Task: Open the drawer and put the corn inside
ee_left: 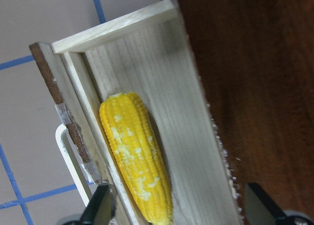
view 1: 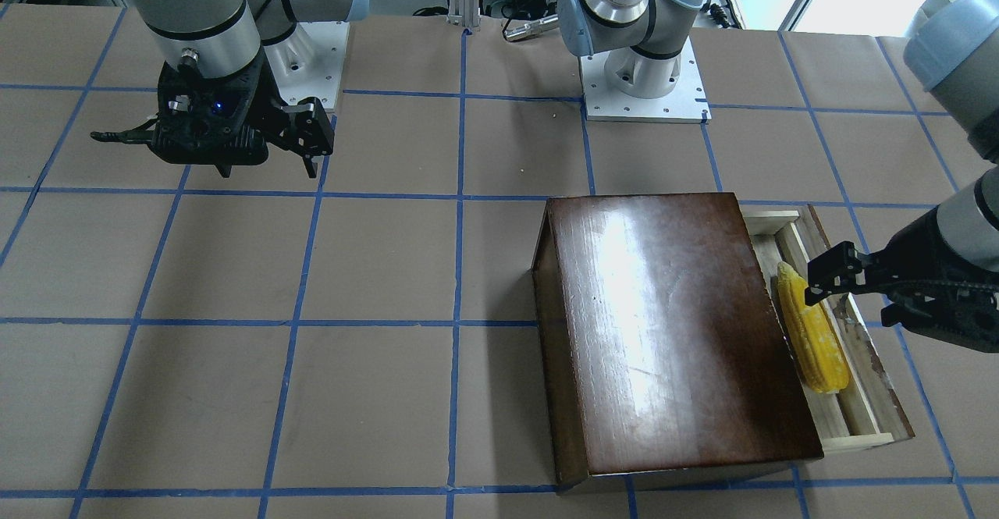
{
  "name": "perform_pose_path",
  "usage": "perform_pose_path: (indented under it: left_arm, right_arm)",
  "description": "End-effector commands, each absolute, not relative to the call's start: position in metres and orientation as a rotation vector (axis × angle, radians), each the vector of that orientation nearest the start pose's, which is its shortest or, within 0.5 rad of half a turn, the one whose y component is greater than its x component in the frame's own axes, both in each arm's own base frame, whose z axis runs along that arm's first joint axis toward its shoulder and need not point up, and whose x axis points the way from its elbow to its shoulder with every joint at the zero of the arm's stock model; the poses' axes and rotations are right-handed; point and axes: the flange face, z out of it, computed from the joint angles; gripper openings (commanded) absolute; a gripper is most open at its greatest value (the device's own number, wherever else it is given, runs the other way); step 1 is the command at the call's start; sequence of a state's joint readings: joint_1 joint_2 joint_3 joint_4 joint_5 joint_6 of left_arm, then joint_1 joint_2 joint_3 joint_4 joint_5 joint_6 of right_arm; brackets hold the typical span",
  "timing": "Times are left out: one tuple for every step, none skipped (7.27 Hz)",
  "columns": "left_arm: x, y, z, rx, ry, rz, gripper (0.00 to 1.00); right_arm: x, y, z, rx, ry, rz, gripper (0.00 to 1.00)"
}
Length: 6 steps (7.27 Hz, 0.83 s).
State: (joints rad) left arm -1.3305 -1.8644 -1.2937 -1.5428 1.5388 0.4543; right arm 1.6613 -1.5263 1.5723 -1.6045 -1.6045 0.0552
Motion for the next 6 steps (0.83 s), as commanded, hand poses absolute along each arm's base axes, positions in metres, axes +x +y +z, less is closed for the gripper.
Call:
perform_pose_path:
  left_arm:
    - [-0.064,-0.611,0.491,0.233,3.147,-0.069,1.0]
    - [-0.093,-0.595,0.499,0.293,3.142,-0.065,1.0]
    - [-0.119,-0.568,0.507,0.197,3.154,-0.025,1.0]
    - [-0.142,-0.541,0.518,0.16,3.155,-0.028,1.0]
    - [-0.148,-0.515,0.525,0.136,3.159,0.006,1.0]
    - [-0.147,-0.493,0.532,0.112,3.16,0.0,1.0]
  right_arm:
    - [0.175,-0.495,0.468,-0.056,3.176,0.016,1.0]
    - [0.175,-0.495,0.468,-0.056,3.176,0.016,1.0]
    - [0.175,-0.495,0.468,-0.056,3.176,0.016,1.0]
    - [0.175,-0.495,0.468,-0.056,3.176,0.016,1.0]
    - [0.175,-0.495,0.468,-0.056,3.176,0.016,1.0]
    - [0.175,-0.495,0.468,-0.056,3.176,0.016,1.0]
